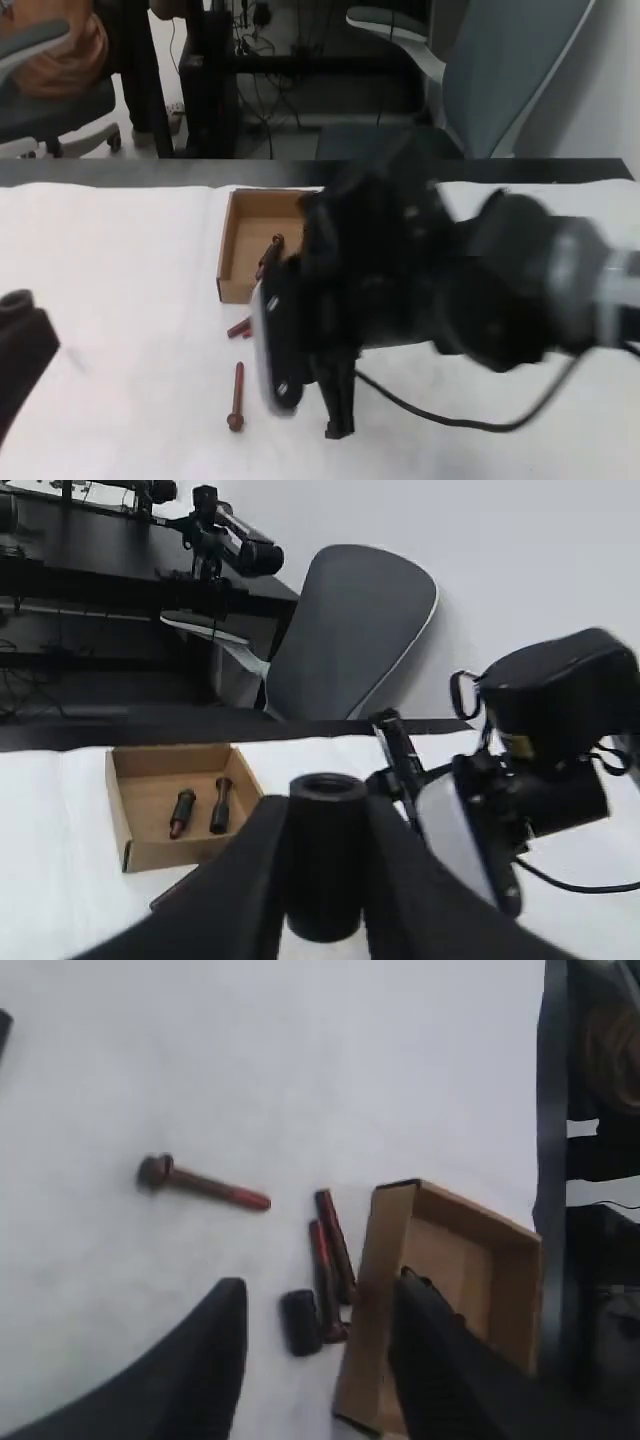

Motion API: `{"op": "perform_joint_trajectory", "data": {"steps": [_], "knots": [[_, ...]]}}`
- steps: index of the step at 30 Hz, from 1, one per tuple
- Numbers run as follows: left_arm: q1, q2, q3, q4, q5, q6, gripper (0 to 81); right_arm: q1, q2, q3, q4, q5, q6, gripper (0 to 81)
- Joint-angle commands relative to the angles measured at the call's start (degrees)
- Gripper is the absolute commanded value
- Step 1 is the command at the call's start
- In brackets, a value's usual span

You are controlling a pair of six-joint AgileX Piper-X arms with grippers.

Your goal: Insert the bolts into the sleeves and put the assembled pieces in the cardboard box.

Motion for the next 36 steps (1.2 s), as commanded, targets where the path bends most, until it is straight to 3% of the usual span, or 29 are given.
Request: {"op": "perform_joint_trajectory", "data": {"steps": [1, 5, 9, 14, 17, 25, 30, 33, 36], "knots": [[0.0, 0.5, -1.2, 4.0, 0.3, -2.6, 1.8, 1.1, 5.0, -4.1, 2.1, 7.6, -10.3, 43.1], [0.0, 0.5, -1.5, 4.7, 1.5, -2.6, 1.8, 2.0, 10.4, -7.6, 2.4, 14.8, -19.0, 42.8], [0.0, 0.5, -2.4, 4.8, 1.5, -2.4, 1.8, 2.9, 13.2, -9.6, 2.4, 12.0, -22.9, 42.6], [0.0, 0.5, -2.5, 4.4, 1.5, -2.4, 1.8, 4.5, 13.7, -9.7, 2.4, 3.5, -26.0, 23.0], [0.0, 0.5, -2.5, 4.4, 1.5, -2.4, 1.8, 5.5, 14.0, -10.2, 2.4, 3.1, -26.0, 14.8], [0.0, 0.5, -2.5, 3.6, 1.5, -3.1, 1.8, 6.2, 20.8, -18.9, 6.2, 6.2, -29.2, 14.0], [0.0, 0.5, -2.5, 3.1, 1.9, -4.2, 1.8, 5.7, 24.9, -25.4, 12.0, 12.9, -31.2, 14.0], [0.0, 0.5, -2.5, 3.1, 1.9, -4.2, 1.8, 5.1, 25.1, -26.8, 15.8, 16.2, -31.2, 21.0], [0.0, 0.5, -2.5, 3.1, 1.9, -4.2, 1.8, 5.0, 25.0, -27.1, 19.2, 19.4, -31.2, 48.6]]}}
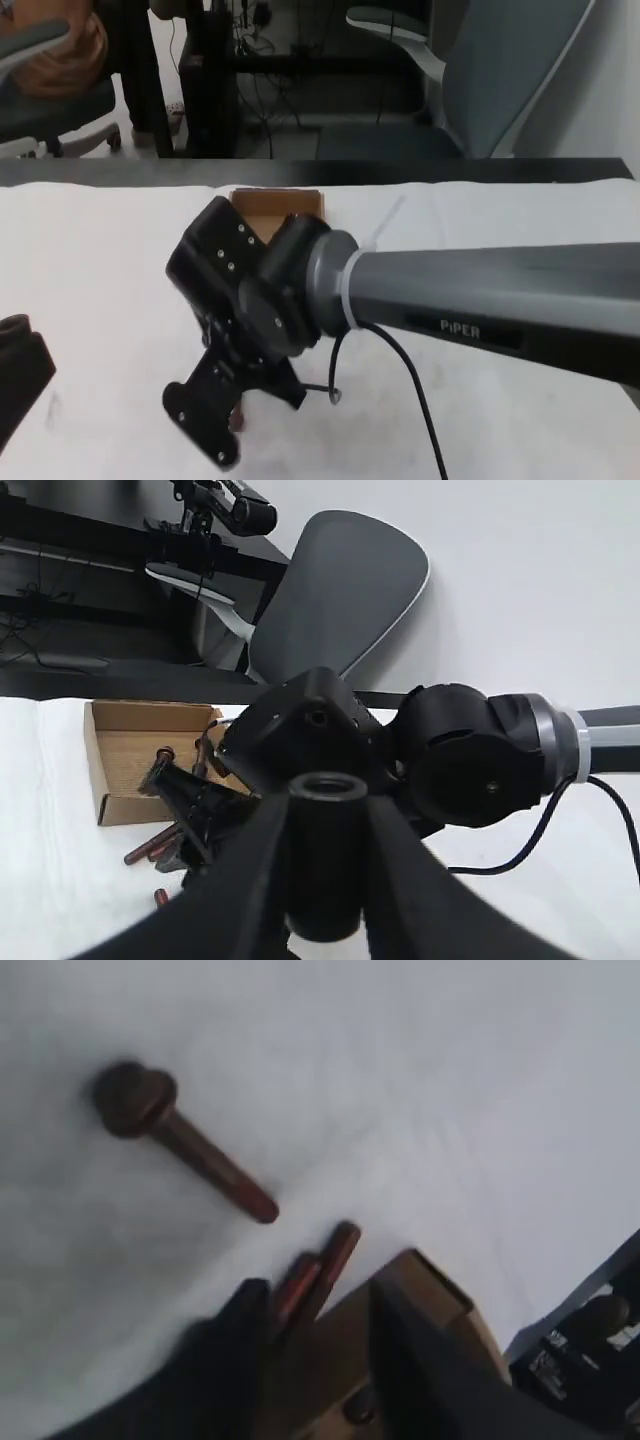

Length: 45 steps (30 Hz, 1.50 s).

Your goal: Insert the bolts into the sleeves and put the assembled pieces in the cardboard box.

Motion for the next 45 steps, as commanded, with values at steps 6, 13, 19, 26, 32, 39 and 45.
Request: {"op": "perform_joint_trajectory", "data": {"steps": [6, 13, 19, 26, 32, 39, 45], "knots": [[0.0, 0.5, -0.7, -1.1, 0.3, 0.3, 1.8, 0.5, -0.2, -0.5, 9.6, 0.1, 2.6, 54.6], [0.0, 0.5, -0.7, -1.1, 0.3, 0.3, 1.8, 2.6, 1.7, -0.6, 7.1, -5.5, 0.4, 49.6], [0.0, 0.5, -0.7, 0.8, 0.4, 0.3, 1.8, 3.1, 4.9, -0.6, 4.4, -3.4, -2.7, 48.6], [0.0, 0.5, -0.7, 0.3, 0.4, 0.3, 1.8, 1.4, 5.8, -0.6, 0.0, -1.5, -2.9, 34.7], [0.0, 0.5, -0.7, -1.1, 0.0, 0.3, 1.8, 1.5, 5.8, -0.6, 0.8, -2.0, -2.9, 21.1], [0.0, 0.5, -0.7, -2.1, -0.7, 0.3, 1.8, 1.7, 5.8, -0.6, 2.9, -2.0, 2.3, 0.6], [0.0, 0.5, -0.7, 0.2, -1.3, 1.0, 1.8, 2.1, -0.3, -0.7, -0.2, -11.7, 28.4, 0.6]]}}
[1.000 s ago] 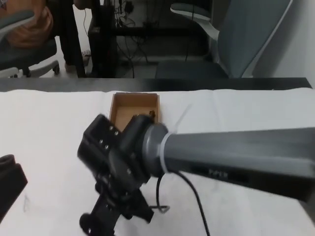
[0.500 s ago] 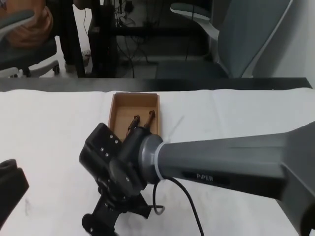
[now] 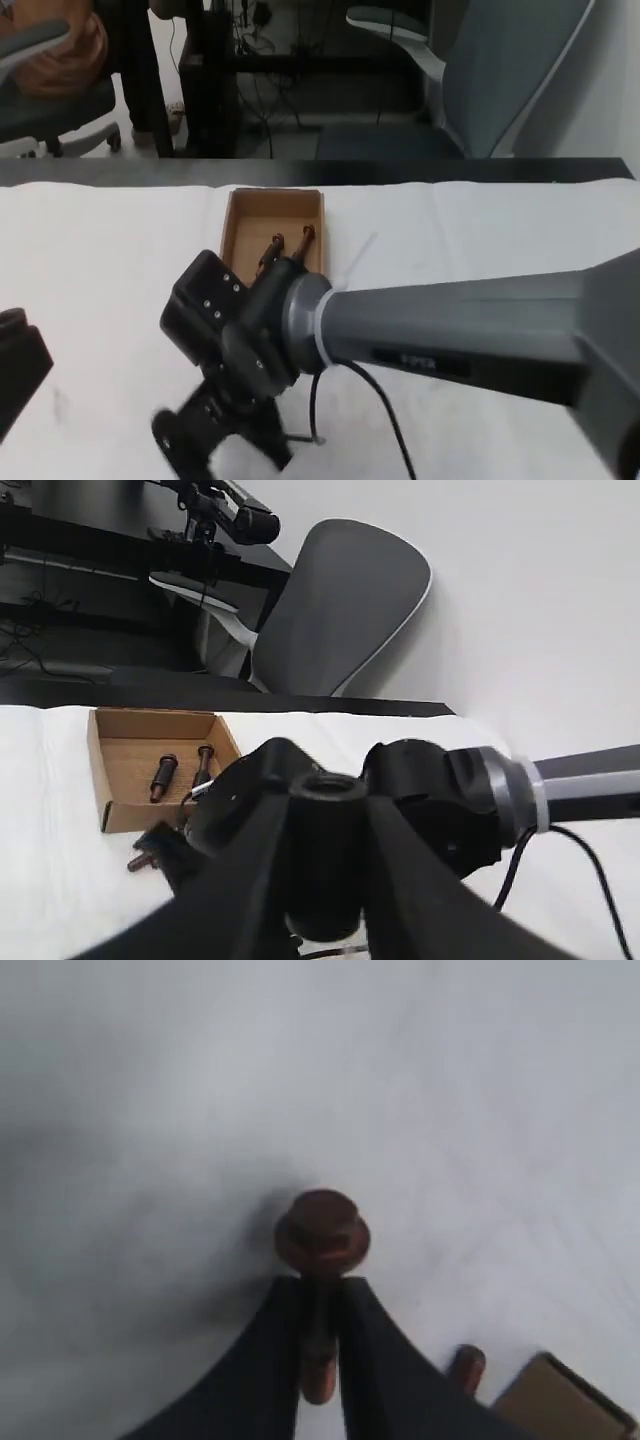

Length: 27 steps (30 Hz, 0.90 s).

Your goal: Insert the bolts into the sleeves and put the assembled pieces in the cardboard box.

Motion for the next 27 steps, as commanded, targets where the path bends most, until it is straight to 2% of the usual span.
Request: {"op": "perform_joint_trajectory", "data": {"steps": [1, 4, 8, 10, 12, 14, 16, 22, 25, 27], "knots": [[0.0, 0.5, -0.7, 1.4, -0.9, 1.7, 1.8, -0.3, -6.7, -0.4, -1.4, -8.7, 17.0, 0.6], [0.0, 0.5, -0.2, 2.9, -2.9, 3.9, 1.8, -2.6, -14.5, -0.1, -1.4, -13.6, 33.3, 0.6], [0.0, 0.5, 0.5, 1.0, -5.5, 5.2, 1.8, -7.5, -24.6, 2.1, -1.7, -16.7, 45.9, 0.6], [0.0, 0.5, 1.7, -1.5, -3.9, 7.8, 1.8, -9.5, -29.5, 4.5, -1.7, -20.9, 51.3, 0.6], [0.0, 0.5, 4.8, -6.1, -1.4, 8.4, 1.8, -10.2, -34.1, 7.7, -1.7, -22.3, 54.2, 0.6], [0.0, 0.5, 9.0, -10.1, 1.0, 8.3, 1.8, -10.3, -38.7, 11.4, -2.2, -19.6, 55.9, 0.6], [0.0, 0.5, 12.6, -13.0, 2.6, 7.1, 1.8, -9.9, -44.2, 17.0, -5.8, -19.9, 60.9, 0.6], [0.0, 1.8, 24.5, -35.8, 6.1, 6.6, 1.8, -6.1, -58.3, 36.9, -30.9, -21.1, 79.4, 0.6], [0.0, 5.8, 28.2, -41.1, 9.9, 5.4, 1.8, -3.1, -60.4, 44.0, -42.8, -18.0, 84.7, 0.6], [-0.1, 9.7, 28.2, -41.5, 11.1, 5.3, 1.8, -1.7, -59.7, 46.3, -45.6, -17.2, 86.9, 0.6]]}}
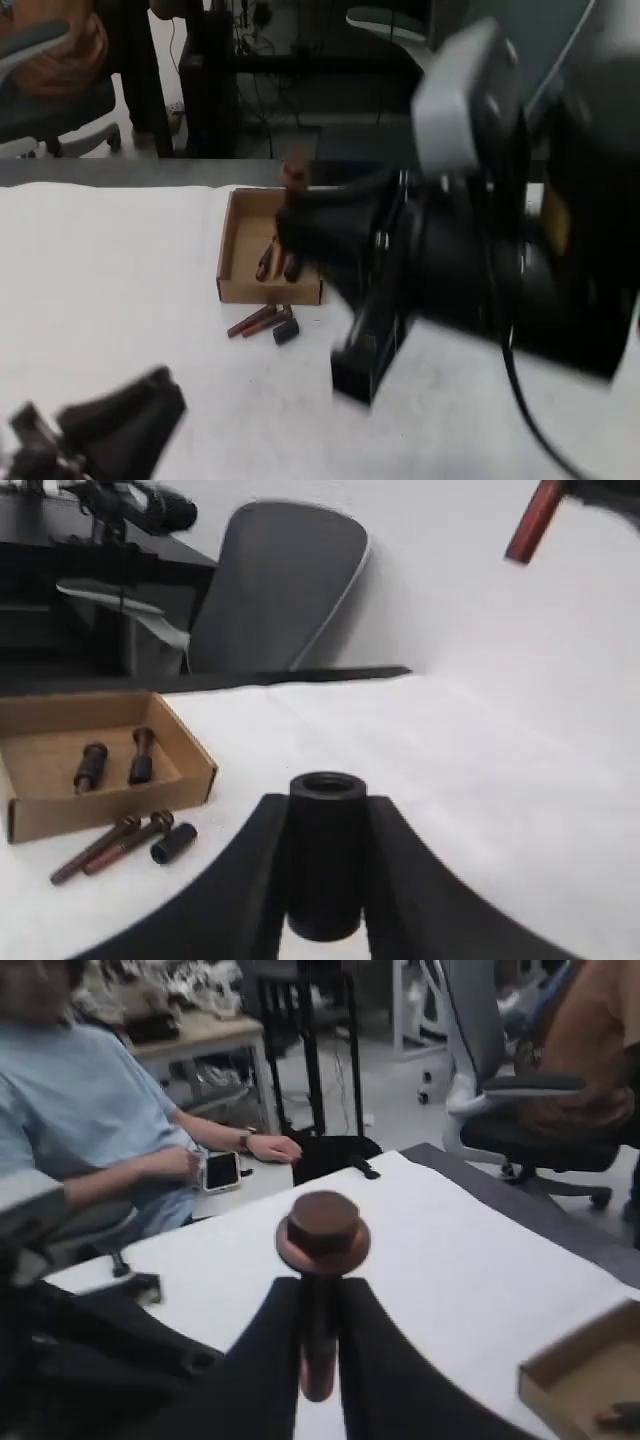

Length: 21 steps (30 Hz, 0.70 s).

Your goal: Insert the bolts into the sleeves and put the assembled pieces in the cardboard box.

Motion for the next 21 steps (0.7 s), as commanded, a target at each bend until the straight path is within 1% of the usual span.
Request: {"op": "perform_joint_trajectory", "data": {"steps": [1, 5, 7, 10, 12, 16, 18, 21], "knots": [[-0.1, 5.3, 0.1, -4.9, 2.7, -0.2, 1.8, 2.2, 0.8, 3.3, -6.2, 1.6, 4.0, 0.6], [-0.1, 14.0, 0.1, -15.7, 3.7, 4.1, 1.8, 5.0, 4.2, 3.6, -8.3, 1.7, 4.0, 0.6], [-0.1, 18.9, 0.1, -20.8, 4.1, 3.8, 1.8, 5.7, 5.6, 3.6, -10.5, 2.5, 4.0, 0.6], [-0.1, 25.3, 0.1, -27.3, 7.9, 1.9, 1.8, 5.7, 7.3, 3.5, -12.4, 3.3, 5.0, 0.6], [-0.1, 28.9, 0.1, -30.5, 8.6, 0.3, 1.8, 5.4, 8.1, 3.5, -13.7, 3.3, 4.7, 0.6], [-0.1, 32.7, 0.1, -36.2, 8.9, 0.2, 1.8, 5.3, 9.2, 3.5, -13.7, 4.0, 4.3, 0.6], [-0.1, 33.3, 0.1, -37.5, 8.9, -0.1, 1.8, 5.1, 10.0, 3.3, -13.8, 5.1, 4.3, 0.6], [-0.1, 33.4, 0.1, -37.9, 8.9, -0.1, 1.8, 4.6, 11.7, 3.3, -13.9, 4.8, 5.5, 0.6]]}}
